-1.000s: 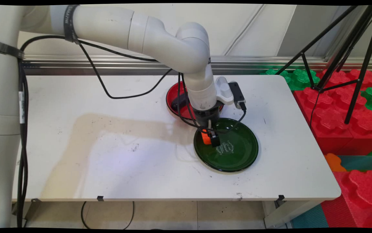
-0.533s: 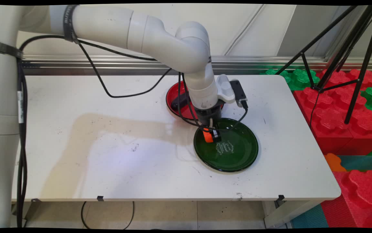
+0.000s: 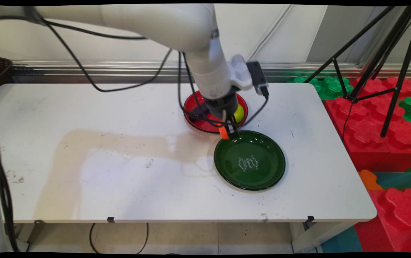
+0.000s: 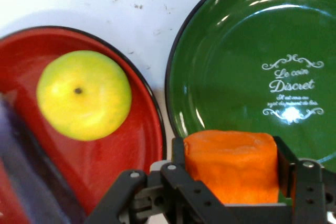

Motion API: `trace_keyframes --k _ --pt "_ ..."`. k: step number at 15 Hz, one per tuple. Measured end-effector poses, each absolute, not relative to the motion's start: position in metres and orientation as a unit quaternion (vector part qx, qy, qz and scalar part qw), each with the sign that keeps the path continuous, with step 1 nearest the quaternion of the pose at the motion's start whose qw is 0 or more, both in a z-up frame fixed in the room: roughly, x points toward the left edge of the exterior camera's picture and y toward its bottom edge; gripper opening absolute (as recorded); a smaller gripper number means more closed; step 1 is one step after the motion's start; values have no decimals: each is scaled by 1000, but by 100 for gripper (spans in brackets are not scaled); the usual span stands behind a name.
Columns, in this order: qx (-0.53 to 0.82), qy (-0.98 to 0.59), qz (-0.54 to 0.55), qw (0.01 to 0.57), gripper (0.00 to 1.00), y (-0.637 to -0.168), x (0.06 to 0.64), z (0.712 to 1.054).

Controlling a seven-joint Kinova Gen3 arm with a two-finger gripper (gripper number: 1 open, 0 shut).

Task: Place the picked object on the table

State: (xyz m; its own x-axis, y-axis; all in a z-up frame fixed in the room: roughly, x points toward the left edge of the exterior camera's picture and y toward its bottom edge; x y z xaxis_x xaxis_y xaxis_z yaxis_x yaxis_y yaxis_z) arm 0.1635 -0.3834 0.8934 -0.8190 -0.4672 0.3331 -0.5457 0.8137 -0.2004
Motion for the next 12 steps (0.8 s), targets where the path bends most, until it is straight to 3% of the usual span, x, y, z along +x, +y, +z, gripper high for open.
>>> trace_keyframes --k 4,12 --pt "259 -943 156 141 0 -350 194 931" --pt "251 -949 152 112 0 -285 250 950"
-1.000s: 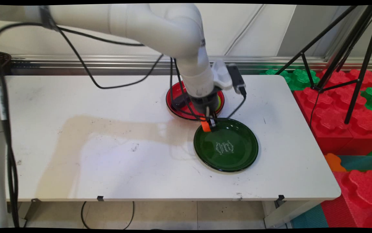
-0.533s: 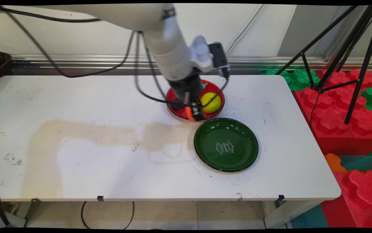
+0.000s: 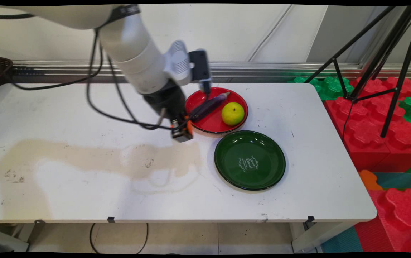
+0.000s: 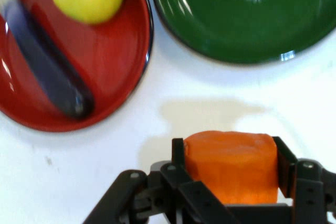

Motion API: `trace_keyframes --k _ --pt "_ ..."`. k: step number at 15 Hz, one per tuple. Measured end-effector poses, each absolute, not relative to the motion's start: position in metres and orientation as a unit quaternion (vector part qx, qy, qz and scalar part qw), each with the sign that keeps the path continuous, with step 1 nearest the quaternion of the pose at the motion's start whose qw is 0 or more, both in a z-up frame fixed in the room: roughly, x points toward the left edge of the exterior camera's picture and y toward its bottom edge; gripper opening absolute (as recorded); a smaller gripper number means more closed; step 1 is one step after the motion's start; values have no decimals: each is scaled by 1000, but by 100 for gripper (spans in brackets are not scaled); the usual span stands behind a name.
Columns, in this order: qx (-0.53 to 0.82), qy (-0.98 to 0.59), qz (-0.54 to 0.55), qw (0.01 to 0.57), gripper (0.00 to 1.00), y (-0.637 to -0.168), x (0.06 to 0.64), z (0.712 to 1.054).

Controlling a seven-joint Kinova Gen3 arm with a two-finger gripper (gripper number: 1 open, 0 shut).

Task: Place the picked object on the table

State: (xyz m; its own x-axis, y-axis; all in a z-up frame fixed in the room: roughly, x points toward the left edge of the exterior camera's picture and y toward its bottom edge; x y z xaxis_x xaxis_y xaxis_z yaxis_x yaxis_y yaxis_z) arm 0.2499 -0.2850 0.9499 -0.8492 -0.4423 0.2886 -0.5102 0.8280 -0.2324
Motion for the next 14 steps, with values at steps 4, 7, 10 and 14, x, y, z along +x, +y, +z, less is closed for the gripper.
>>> trace_keyframes --k 4,7,10,14 --pt "263 -948 156 89 0 -271 272 942" --pt "270 -946 163 75 0 -278 281 928" --pt "273 -945 167 66 0 -291 288 910" --pt "271 -947 166 59 0 -311 293 883"
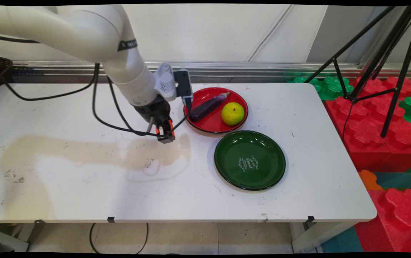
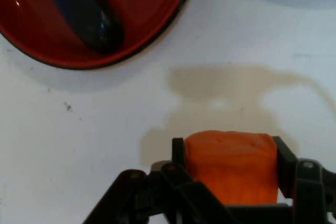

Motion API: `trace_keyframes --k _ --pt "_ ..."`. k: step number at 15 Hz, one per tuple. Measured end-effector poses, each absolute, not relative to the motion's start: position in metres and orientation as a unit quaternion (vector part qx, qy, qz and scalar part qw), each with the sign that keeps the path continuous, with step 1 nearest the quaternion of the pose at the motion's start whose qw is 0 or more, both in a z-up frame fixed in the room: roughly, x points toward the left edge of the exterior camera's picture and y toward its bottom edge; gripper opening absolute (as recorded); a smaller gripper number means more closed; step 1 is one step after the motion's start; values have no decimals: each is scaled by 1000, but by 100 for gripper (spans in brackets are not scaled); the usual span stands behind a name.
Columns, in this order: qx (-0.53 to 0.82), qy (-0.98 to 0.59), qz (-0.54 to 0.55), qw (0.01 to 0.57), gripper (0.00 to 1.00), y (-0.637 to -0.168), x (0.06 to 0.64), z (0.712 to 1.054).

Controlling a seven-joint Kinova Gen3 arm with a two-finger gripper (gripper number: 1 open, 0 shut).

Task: Place the picked object on the table

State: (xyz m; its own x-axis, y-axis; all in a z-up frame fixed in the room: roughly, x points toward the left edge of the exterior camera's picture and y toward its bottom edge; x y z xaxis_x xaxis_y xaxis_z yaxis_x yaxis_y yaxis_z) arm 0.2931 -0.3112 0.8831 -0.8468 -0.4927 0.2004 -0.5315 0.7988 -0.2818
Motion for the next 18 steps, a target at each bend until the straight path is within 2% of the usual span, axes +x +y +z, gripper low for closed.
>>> trace_keyframes --k 6,16,17,18 --pt "258 -951 158 61 0 -337 293 844" --pt "256 -952 151 72 0 -348 292 820" --pt "256 -952 150 74 100 -349 292 819" --pt "255 -953 148 75 100 -350 293 817"
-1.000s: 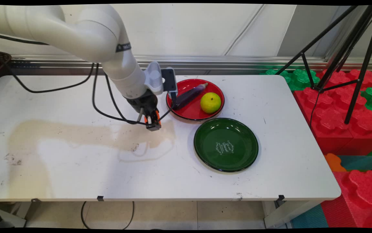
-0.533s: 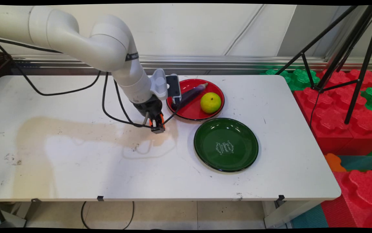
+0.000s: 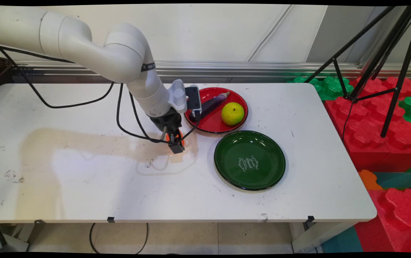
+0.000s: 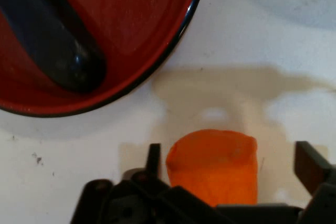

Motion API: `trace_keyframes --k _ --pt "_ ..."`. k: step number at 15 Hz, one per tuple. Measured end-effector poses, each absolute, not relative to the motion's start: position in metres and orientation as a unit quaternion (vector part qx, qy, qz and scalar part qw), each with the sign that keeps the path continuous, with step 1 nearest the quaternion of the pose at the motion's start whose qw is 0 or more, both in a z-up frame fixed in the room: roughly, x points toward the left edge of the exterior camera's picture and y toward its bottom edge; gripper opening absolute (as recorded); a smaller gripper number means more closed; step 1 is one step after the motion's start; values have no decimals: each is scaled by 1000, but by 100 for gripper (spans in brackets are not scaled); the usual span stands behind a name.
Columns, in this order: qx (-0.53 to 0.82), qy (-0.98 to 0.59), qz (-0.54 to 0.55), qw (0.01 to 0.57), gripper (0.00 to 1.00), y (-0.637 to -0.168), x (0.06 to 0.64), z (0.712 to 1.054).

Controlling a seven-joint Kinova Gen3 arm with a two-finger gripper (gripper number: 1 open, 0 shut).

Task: Place the picked object on the table

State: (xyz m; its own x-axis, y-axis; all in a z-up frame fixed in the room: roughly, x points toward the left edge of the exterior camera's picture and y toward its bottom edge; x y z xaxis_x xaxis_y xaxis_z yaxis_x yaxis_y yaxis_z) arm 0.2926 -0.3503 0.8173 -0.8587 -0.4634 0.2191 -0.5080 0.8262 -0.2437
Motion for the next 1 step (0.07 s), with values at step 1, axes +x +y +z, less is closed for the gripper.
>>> trace_keyframes --k 1 --pt "254 -953 147 77 100 -351 293 816"
